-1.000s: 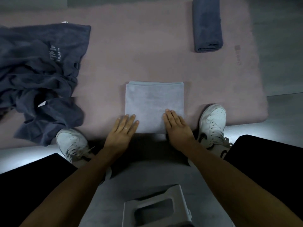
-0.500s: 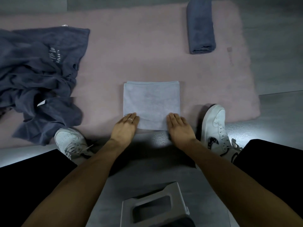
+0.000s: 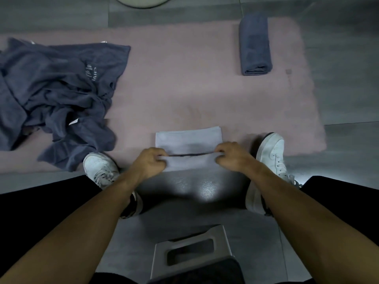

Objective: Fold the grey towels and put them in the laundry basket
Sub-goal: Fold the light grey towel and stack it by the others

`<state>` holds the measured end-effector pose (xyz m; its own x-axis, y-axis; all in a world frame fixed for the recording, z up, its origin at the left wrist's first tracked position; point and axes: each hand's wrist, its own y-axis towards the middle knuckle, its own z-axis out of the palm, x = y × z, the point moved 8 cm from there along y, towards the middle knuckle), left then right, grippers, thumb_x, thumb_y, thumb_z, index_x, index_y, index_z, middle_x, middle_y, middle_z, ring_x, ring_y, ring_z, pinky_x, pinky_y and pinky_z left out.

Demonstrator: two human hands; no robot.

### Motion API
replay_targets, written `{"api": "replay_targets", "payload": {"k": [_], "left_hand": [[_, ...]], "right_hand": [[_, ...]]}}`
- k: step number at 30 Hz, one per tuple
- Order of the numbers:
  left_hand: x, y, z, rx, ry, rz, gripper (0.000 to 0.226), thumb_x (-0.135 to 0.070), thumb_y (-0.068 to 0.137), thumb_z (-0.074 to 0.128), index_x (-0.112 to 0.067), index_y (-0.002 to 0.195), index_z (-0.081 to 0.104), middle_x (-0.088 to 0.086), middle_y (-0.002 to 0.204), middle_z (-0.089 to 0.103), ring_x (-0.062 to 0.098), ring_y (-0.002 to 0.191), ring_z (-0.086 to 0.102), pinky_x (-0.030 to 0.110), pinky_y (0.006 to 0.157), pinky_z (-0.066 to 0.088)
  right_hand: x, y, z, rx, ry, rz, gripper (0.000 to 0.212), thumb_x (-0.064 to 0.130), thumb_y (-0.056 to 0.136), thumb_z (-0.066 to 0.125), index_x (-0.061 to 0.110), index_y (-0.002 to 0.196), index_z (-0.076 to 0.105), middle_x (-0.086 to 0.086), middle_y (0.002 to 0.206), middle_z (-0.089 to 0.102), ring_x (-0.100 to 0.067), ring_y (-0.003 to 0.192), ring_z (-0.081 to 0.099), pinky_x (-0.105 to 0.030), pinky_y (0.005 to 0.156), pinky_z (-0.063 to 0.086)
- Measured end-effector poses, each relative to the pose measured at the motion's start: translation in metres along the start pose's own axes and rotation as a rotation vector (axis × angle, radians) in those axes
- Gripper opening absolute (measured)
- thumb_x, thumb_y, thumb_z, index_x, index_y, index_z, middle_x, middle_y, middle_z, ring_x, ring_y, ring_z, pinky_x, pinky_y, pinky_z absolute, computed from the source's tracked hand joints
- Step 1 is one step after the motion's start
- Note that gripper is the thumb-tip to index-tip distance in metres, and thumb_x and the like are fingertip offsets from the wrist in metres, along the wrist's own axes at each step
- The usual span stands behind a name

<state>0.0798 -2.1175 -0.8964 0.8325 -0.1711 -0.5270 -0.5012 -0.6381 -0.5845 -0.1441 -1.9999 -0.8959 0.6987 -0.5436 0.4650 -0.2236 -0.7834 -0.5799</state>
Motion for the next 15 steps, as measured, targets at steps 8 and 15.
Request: {"api": "replay_targets", "payload": {"k": [8, 15], "left_hand": [[-0.003, 0.018, -0.030, -0.376, -0.364, -0.038, 0.023, -0.003, 0.088, 0.054, -0.019, 0.105, 0.058, -0.006, 0.076, 0.057, 0.010, 0.061, 0.052, 0.013, 0.057, 0.043], [0.006, 0.036, -0.024, -0.512, -0.255, -0.171, 0.028, -0.010, 0.094, 0.051, -0.011, 0.122, 0.053, 0.010, 0.100, 0.064, 0.021, 0.084, 0.055, 0.018, 0.074, 0.039]], "right_hand": [[-0.011, 0.017, -0.028, -0.379, 0.398, 0.082, 0.025, 0.015, 0.089, 0.055, 0.014, 0.113, 0.064, -0.004, 0.101, 0.068, -0.017, 0.084, 0.060, -0.008, 0.067, 0.035], [-0.021, 0.057, -0.019, -0.393, 0.299, 0.146, 0.028, 0.025, 0.097, 0.053, 0.009, 0.119, 0.059, -0.010, 0.112, 0.065, -0.026, 0.101, 0.061, -0.028, 0.090, 0.048]]}}
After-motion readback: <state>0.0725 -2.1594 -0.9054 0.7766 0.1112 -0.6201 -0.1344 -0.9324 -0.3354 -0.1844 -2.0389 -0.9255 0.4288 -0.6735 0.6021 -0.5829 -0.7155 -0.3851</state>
